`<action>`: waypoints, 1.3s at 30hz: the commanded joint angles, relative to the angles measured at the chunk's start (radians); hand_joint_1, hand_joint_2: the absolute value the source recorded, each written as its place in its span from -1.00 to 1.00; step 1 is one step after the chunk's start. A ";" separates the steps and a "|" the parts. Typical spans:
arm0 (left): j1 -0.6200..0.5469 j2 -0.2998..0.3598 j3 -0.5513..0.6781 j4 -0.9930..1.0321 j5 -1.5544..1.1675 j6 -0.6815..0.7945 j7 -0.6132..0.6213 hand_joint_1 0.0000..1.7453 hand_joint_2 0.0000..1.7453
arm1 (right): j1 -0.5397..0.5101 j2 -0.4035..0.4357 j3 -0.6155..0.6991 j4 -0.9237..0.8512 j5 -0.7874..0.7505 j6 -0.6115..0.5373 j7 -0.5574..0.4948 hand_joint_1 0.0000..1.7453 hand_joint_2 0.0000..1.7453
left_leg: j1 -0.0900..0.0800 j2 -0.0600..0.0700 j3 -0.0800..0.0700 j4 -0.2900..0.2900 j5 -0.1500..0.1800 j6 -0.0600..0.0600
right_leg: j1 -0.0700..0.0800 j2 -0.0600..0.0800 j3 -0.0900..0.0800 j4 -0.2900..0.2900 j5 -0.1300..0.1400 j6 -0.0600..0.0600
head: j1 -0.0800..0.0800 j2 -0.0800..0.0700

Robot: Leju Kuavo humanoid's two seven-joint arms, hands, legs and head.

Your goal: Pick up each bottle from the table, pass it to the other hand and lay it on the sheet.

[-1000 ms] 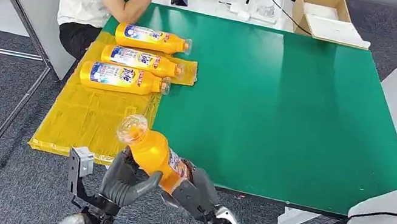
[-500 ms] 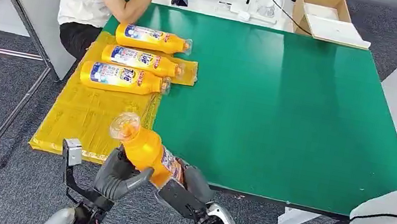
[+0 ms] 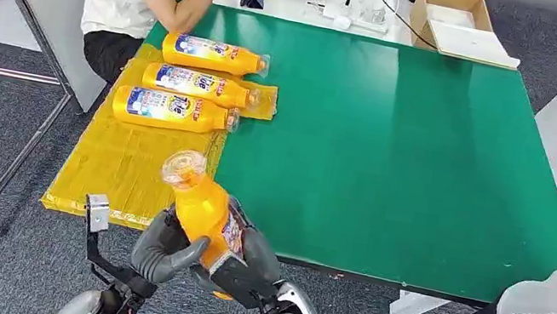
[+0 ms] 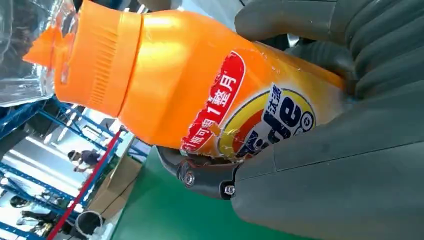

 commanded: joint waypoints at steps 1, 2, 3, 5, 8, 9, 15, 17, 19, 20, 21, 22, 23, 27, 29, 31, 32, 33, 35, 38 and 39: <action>-0.028 0.012 0.001 -0.014 -0.061 0.060 -0.012 1.00 1.00 | 0.018 -0.006 -0.008 -0.044 0.000 -0.063 -0.060 -1.00 -1.00 | 0.001 0.000 0.002 0.000 -0.001 -0.001 | 0.001 0.000 0.002 0.000 -0.001 -0.002 | 0.000 0.000; -0.030 0.012 0.002 -0.027 -0.077 0.077 -0.015 1.00 1.00 | 0.030 -0.012 -0.014 -0.061 -0.003 -0.069 -0.065 -1.00 -1.00 | 0.001 0.000 0.005 0.000 -0.002 -0.002 | 0.001 0.000 0.005 0.000 -0.002 -0.003 | 0.000 0.000; -0.033 0.012 0.004 -0.035 -0.093 0.097 -0.010 1.00 1.00 | 0.042 -0.020 -0.020 -0.084 -0.005 -0.070 -0.067 -1.00 -1.00 | 0.001 -0.001 0.002 0.000 -0.001 -0.001 | 0.001 -0.001 0.002 0.000 -0.001 -0.002 | 0.000 0.000; -0.031 0.004 0.015 -0.061 -0.143 0.158 -0.034 1.00 1.00 | 0.107 -0.010 -0.086 -0.170 -0.102 -0.058 -0.122 -1.00 -1.00 | 0.001 -0.002 0.003 0.000 -0.001 -0.001 | 0.001 -0.002 0.003 0.000 -0.002 -0.002 | 0.000 0.000; -0.023 0.007 0.035 -0.120 -0.207 0.253 -0.069 1.00 1.00 | 0.209 -0.023 -0.144 -0.359 -0.172 -0.072 -0.126 -1.00 1.00 | 0.001 -0.002 0.001 0.001 -0.001 -0.001 | 0.001 -0.003 0.002 0.001 -0.002 -0.002 | 0.000 0.000; -0.027 0.008 0.036 -0.132 -0.246 0.295 -0.082 1.00 1.00 | 0.235 -0.022 -0.167 -0.403 -0.202 -0.074 -0.114 -1.00 1.00 | 0.001 -0.002 0.003 0.001 -0.002 -0.001 | 0.002 -0.003 0.004 0.001 -0.003 -0.002 | 0.000 0.000; -0.054 0.021 0.023 -0.098 -0.182 0.270 -0.037 1.00 1.00 | 0.259 -0.010 -0.239 -0.410 -0.288 -0.078 -0.085 -1.00 1.00 | 0.001 -0.002 0.002 0.000 -0.001 -0.001 | 0.001 -0.002 0.003 0.000 -0.002 -0.002 | 0.000 0.000; -0.050 0.020 0.020 -0.091 -0.181 0.267 -0.043 1.00 1.00 | 0.258 -0.007 -0.238 -0.402 -0.288 -0.079 -0.091 -1.00 1.00 | 0.000 -0.001 0.001 -0.001 0.000 -0.001 | 0.000 -0.001 0.001 -0.001 -0.001 -0.001 | 0.000 0.000; -0.050 0.020 0.020 -0.091 -0.181 0.267 -0.043 1.00 1.00 | 0.258 -0.007 -0.238 -0.402 -0.288 -0.079 -0.091 -1.00 1.00 | 0.001 0.000 0.003 -0.001 -0.001 -0.001 | 0.001 0.000 0.003 -0.001 -0.001 -0.002 | 0.000 0.000; -0.050 0.020 0.020 -0.091 -0.181 0.267 -0.043 1.00 1.00 | 0.258 -0.007 -0.238 -0.402 -0.288 -0.079 -0.091 -1.00 1.00 | 0.000 0.000 0.002 -0.001 -0.001 -0.001 | 0.000 0.000 0.001 -0.001 0.000 -0.002 | 0.000 0.000; -0.050 0.020 0.020 -0.091 -0.181 0.267 -0.043 1.00 1.00 | 0.258 -0.007 -0.238 -0.402 -0.288 -0.079 -0.091 -1.00 1.00 | 0.000 0.000 0.001 -0.001 0.000 -0.001 | 0.000 0.000 0.000 -0.001 0.000 -0.001 | 0.000 0.000; -0.047 0.024 0.015 -0.094 -0.177 0.260 -0.046 1.00 1.00 | 0.257 -0.003 -0.237 -0.398 -0.287 -0.080 -0.096 -1.00 1.00 | 0.000 0.000 0.004 -0.001 -0.001 -0.001 | 0.001 -0.001 0.003 -0.001 -0.001 -0.002 | 0.000 0.000; -0.046 0.028 0.011 -0.095 -0.190 0.261 -0.058 1.00 1.00 | 0.260 -0.002 -0.235 -0.394 -0.287 -0.080 -0.097 -1.00 1.00 | 0.000 0.000 0.002 -0.001 0.000 -0.001 | 0.001 -0.001 0.001 -0.001 0.000 -0.002 | 0.000 0.000; -0.080 0.032 -0.011 -0.061 -0.494 0.494 -0.129 1.00 1.00 | 0.293 0.005 -0.266 -0.414 -0.280 -0.167 -0.128 -1.00 1.00 | 0.001 0.001 0.008 -0.001 -0.003 -0.002 | 0.001 -0.001 0.007 -0.001 -0.003 -0.003 | 0.000 0.000; -0.124 0.028 -0.014 -0.006 -0.767 0.662 -0.121 1.00 1.00 | 0.304 0.009 -0.282 -0.446 -0.283 -0.194 -0.148 -1.00 1.00 | 0.001 -0.002 0.005 -0.001 -0.001 -0.001 | 0.001 -0.003 0.004 -0.001 -0.002 -0.002 | 0.000 0.000; -0.161 0.033 -0.010 0.053 -0.955 0.749 -0.090 1.00 1.00 | 0.308 0.008 -0.283 -0.468 -0.278 -0.201 -0.152 -1.00 1.00 | 0.001 -0.002 0.005 -0.001 -0.001 -0.002 | 0.001 -0.004 0.004 -0.001 -0.002 -0.002 | 0.000 0.000; -0.184 0.021 -0.007 0.097 -1.098 0.802 -0.041 1.00 1.00 | 0.308 0.012 -0.282 -0.478 -0.274 -0.203 -0.153 -1.00 1.00 | 0.000 -0.002 0.003 -0.001 0.000 -0.001 | 0.001 -0.003 0.003 -0.001 -0.001 -0.002 | 0.000 0.000; -0.213 0.014 -0.008 0.150 -1.250 0.840 0.009 1.00 1.00 | 0.305 0.011 -0.272 -0.484 -0.261 -0.203 -0.151 -1.00 1.00 | 0.000 -0.002 0.002 -0.001 0.000 -0.001 | 0.000 -0.003 0.002 -0.001 -0.001 -0.002 | 0.000 0.000; -0.256 -0.009 0.002 0.224 -1.374 0.819 0.051 1.00 1.00 | 0.301 0.015 -0.261 -0.486 -0.246 -0.209 -0.149 -1.00 1.00 | 0.000 -0.003 0.004 -0.001 0.000 -0.001 | 0.001 -0.004 0.004 -0.001 -0.001 -0.002 | 0.000 0.000; -0.262 -0.013 0.004 0.234 -1.375 0.817 0.052 1.00 1.00 | 0.301 0.017 -0.258 -0.485 -0.246 -0.208 -0.149 -1.00 1.00 | 0.000 -0.001 0.003 -0.001 0.000 -0.001 | 0.000 -0.002 0.003 -0.001 0.000 -0.002 | 0.000 0.000; -0.262 -0.013 0.004 0.234 -1.375 0.817 0.052 1.00 1.00 | 0.301 0.017 -0.258 -0.485 -0.246 -0.208 -0.149 -1.00 1.00 | 0.001 -0.001 0.005 -0.001 -0.001 -0.001 | 0.001 -0.002 0.005 -0.001 -0.001 -0.002 | 0.000 0.000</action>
